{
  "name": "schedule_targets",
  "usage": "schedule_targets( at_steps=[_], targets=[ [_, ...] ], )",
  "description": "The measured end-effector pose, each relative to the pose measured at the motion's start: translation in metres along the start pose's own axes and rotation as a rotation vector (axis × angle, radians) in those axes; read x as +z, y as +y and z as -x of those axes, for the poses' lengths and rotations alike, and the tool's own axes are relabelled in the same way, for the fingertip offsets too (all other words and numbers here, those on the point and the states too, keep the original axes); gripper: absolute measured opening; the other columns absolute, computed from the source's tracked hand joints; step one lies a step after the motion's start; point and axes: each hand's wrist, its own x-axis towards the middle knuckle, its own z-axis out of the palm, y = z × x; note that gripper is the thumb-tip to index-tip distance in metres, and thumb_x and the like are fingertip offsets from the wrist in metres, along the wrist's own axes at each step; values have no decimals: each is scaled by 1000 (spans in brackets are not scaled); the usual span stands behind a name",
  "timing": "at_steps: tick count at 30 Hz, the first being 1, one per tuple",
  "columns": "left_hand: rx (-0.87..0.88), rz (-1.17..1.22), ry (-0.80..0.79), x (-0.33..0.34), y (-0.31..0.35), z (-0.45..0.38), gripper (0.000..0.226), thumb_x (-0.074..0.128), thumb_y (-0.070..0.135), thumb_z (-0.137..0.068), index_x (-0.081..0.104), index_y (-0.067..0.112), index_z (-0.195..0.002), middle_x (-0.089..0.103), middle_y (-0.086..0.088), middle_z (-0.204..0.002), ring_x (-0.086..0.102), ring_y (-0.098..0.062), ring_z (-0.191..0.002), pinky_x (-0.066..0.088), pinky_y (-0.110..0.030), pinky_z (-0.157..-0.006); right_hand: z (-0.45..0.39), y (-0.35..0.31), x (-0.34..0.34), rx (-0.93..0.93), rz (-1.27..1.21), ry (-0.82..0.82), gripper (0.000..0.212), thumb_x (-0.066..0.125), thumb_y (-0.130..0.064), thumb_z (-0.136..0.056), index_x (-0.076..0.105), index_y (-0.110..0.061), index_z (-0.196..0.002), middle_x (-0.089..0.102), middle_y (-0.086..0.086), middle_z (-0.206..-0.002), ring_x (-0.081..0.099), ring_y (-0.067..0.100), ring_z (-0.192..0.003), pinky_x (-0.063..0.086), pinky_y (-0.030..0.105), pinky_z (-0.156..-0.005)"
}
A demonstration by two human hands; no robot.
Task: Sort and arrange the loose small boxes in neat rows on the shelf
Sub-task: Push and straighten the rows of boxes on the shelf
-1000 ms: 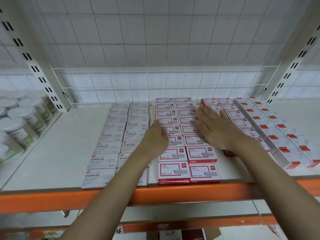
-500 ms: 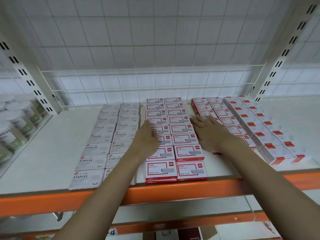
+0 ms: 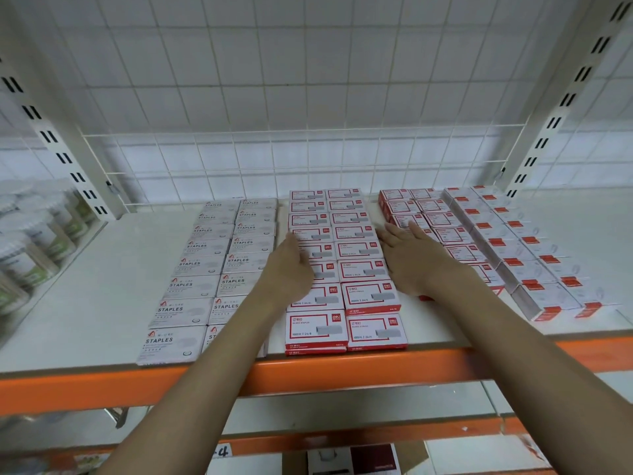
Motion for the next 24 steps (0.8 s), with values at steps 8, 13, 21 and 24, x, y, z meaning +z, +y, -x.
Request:
schedule_targets(
  at_steps=[8,13,21,24],
  targets=[
    [-6,-156,-12,-9,6,-10,27,31,6,-96,40,4,-122,51,-7,-114,49,-20,-98,41,-25,-73,-2,8,-6,27,48,-11,64,18,-48,-98,-4,-18,-149,-5,-1,-157,-10,17,-144,-10,42,-113],
    [92,-673,51,-32,-6,-30,52,31,15,-97,16,5,-146,26,-14,-149,21,-28,-139,21,-40,-113,-9,19,-9,60,95,-4,58,13,-42,-99,-2,-17,-149,-4,0,-157,-9,17,-144,-9,42,-114],
    [34,-1122,-146,-25,-24,-31,65,24,40,-98,-8,15,-148,-9,-4,-157,-13,-22,-143,-8,-50,-114,-18,8,-10,26,89,-11,67,18,-52,-96,-4,-17,-149,-3,1,-157,-7,19,-144,-7,42,-115],
    [79,-1223,-155,-24,-23,-34,63,21,40,-99,-10,15,-148,-11,-5,-156,-14,-22,-143,-9,-53,-113,-21,9,-10,21,80,-9,66,15,-51,-97,-6,-18,-149,-5,2,-157,-9,18,-144,-8,42,-114]
  ],
)
